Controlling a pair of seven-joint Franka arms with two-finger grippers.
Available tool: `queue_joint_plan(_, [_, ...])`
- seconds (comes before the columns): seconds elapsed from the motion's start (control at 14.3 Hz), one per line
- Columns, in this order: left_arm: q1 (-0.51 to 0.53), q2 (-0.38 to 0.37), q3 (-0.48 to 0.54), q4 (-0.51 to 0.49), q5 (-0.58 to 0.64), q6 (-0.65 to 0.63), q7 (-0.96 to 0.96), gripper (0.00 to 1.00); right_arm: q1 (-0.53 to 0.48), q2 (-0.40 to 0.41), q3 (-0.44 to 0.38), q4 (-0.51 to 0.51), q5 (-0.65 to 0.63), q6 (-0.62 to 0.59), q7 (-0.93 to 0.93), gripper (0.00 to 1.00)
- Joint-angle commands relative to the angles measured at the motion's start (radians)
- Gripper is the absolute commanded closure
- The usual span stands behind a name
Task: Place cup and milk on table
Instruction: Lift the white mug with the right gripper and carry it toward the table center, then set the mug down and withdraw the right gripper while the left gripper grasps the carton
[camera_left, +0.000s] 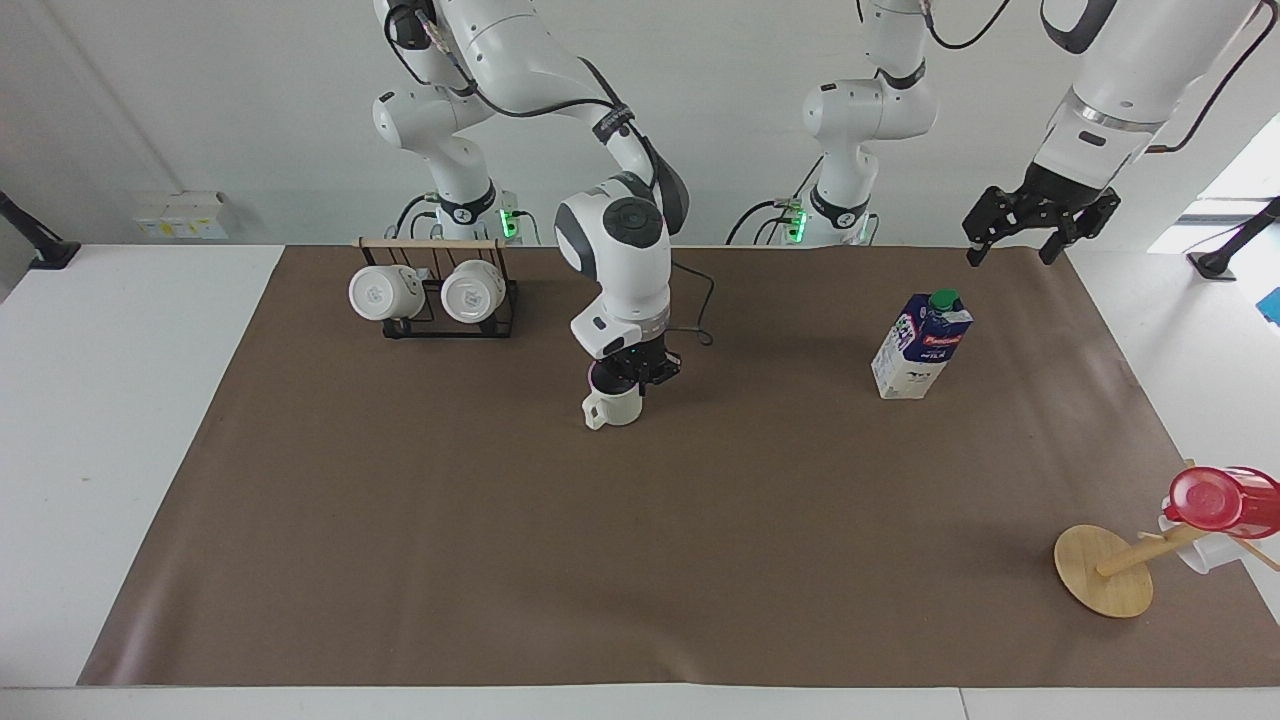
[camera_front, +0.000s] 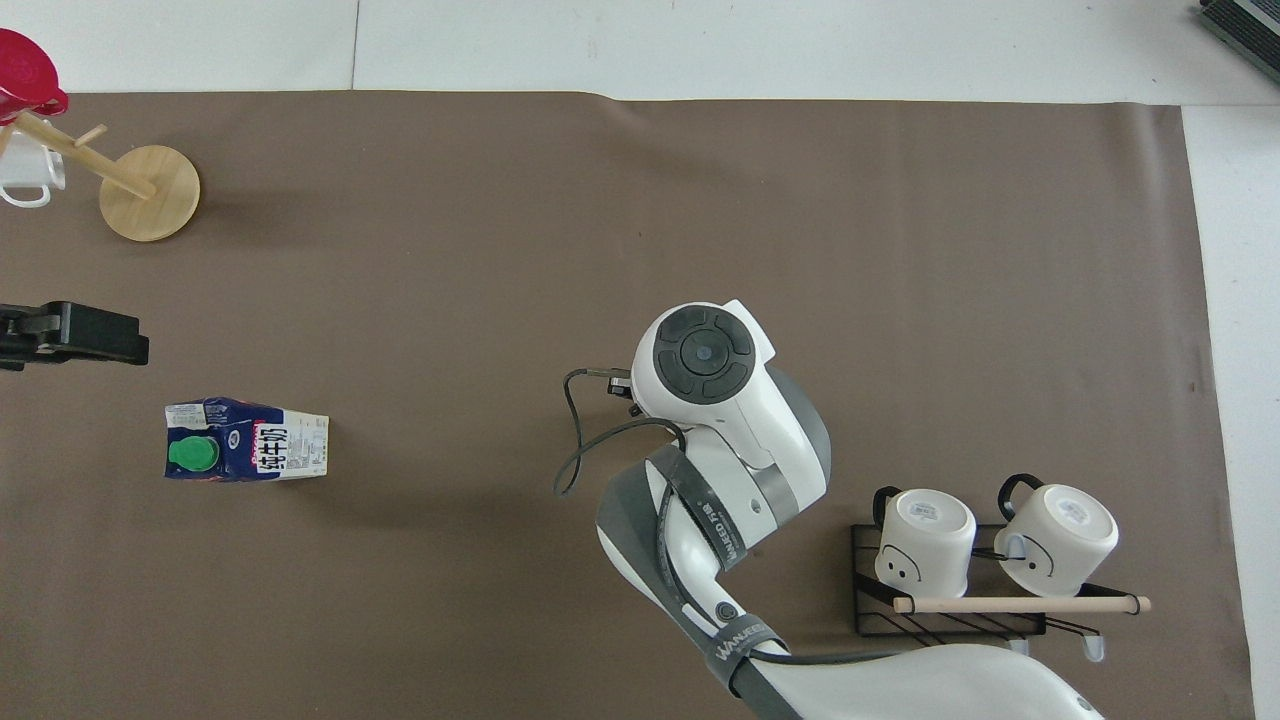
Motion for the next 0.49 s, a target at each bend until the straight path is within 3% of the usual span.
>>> queue_joint_plan(0.0, [0.004,0.008,-0.001,0.025,-0.005,-0.025,0.006,0.00,-0.008,-0.006,0.001,-0.014,-0.003,-0.001,-0.006,0.00])
queue_joint_plan(0.21, [0.001,0.002,-0.001,0.017,-0.005,-0.024,0.014,0.00,-0.005,-0.010,0.000,-0.006,-0.008,-0.001,-0.004,0.00])
queue_joint_plan(0.42, [-0.012,-0.021,-0.001,-0.027,-0.005,-0.013,0.011,0.00,-0.020,-0.067,-0.005,-0.005,-0.006,-0.007,-0.012,0.00])
